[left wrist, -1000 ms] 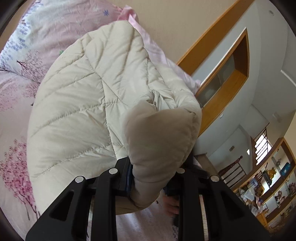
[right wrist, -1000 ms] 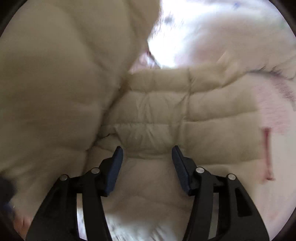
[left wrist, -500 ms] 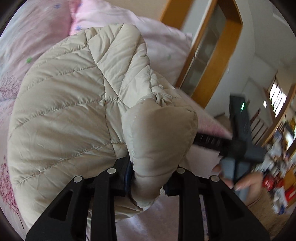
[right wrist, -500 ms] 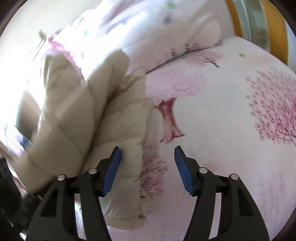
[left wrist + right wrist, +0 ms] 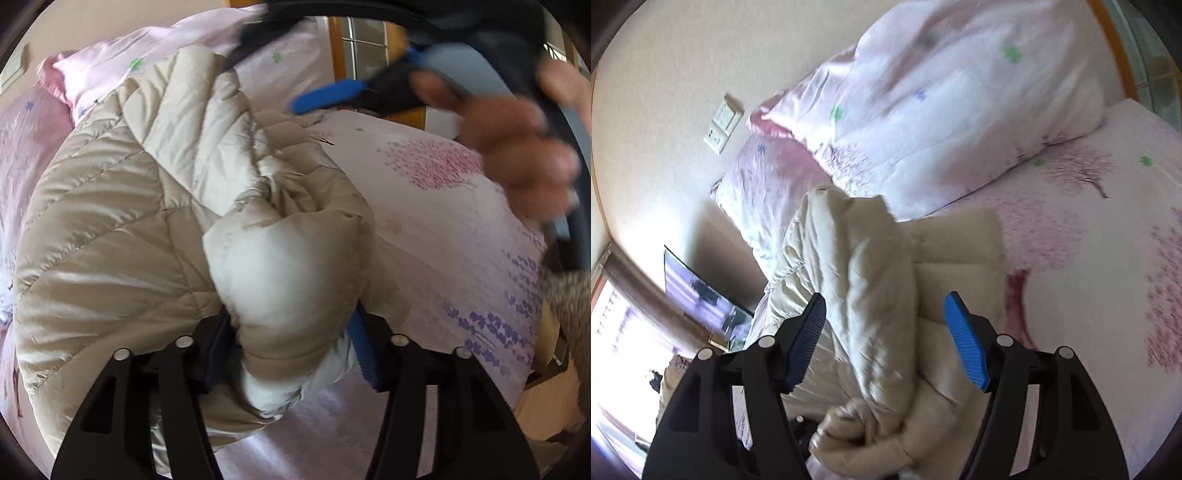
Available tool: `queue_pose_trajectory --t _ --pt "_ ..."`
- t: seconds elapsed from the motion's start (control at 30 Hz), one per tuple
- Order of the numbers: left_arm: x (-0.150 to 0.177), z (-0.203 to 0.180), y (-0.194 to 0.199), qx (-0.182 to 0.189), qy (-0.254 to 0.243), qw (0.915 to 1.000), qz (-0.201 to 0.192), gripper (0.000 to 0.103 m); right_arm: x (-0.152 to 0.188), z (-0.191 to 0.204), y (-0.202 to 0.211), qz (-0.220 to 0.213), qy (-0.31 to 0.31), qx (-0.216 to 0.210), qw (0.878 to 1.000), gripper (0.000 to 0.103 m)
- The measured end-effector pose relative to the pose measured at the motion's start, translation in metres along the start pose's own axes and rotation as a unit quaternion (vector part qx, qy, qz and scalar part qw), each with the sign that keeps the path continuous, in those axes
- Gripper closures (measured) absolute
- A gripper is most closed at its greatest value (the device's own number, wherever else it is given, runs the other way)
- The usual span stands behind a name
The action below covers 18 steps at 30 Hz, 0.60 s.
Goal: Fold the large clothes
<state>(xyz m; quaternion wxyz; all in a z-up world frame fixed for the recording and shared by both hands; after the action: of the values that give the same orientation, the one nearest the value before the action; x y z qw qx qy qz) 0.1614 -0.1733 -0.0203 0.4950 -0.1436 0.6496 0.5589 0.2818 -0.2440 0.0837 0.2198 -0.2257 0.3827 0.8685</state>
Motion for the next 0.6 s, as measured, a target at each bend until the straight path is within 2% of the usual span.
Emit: queue_pose_trajectory --t 0.17,0.2,0.23,0.27,0.3,0.37,0.47,0.5,0.53,0.57,0.6 --pt "0.001 -0.011 -0.001 0.0 -0.006 1.0 0.001 0.042 -0.005 0.01 -0.026 0.023 0.008 0.013 1.0 0.037" --pt "0.0 -0.01 -0.002 0.001 -0.005 1.0 0.001 0.042 -0.007 0.008 -0.031 0.026 0.006 0.016 1.0 0.043" --pt "-0.001 -0.01 -0.003 0.001 -0.004 1.0 0.0 0.042 -0.008 0.008 -0.035 0.027 0.002 0.015 1.0 0.057" --pt "-0.01 -0.019 -0.006 0.002 -0.005 1.0 -0.001 0.042 -0.007 0.006 -0.039 0.032 0.001 0.017 0.999 0.082" --pt "-0.01 -0.017 -0.004 0.004 -0.004 1.0 -0.003 0.042 -0.004 0.002 -0.041 0.037 -0.002 0.021 0.999 0.086" --pt "-0.01 -0.014 0.007 0.023 0.004 0.9997 -0.007 0.042 -0.002 -0.001 -0.041 0.034 0.0 0.031 0.999 0.089" --pt "-0.018 0.003 0.047 0.087 0.048 0.995 -0.014 0.041 0.001 -0.01 -0.039 0.037 -0.009 0.035 0.999 0.089" --pt "-0.021 0.01 0.058 0.1 0.059 0.993 -0.023 0.039 0.001 -0.012 -0.039 0.037 -0.013 0.034 0.999 0.089" --pt "-0.027 0.026 0.077 0.11 0.076 0.99 -0.045 0.031 0.001 -0.015 -0.039 0.038 -0.017 0.034 0.999 0.089" --pt "-0.031 0.04 0.088 0.104 0.087 0.9888 -0.062 0.025 0.001 -0.016 -0.039 0.039 -0.018 0.034 0.999 0.089" --pt "-0.035 0.055 0.098 0.089 0.097 0.9883 -0.078 0.025 0.001 -0.016 -0.04 0.04 -0.018 0.033 0.998 0.089"
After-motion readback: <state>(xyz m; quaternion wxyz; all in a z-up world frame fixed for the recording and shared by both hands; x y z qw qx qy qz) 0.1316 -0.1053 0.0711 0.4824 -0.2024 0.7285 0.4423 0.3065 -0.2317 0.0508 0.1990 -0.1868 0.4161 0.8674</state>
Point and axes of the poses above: each gripper's, at about its wrist camera, not at the fingertips, and y roughly against the way its jaws point, z to its left, x to its underside, the point moved 5 cm from there along -y, roughly the way its jaws point, and after that the axes turned 6 degrees about -z, right-handed, at the moved point
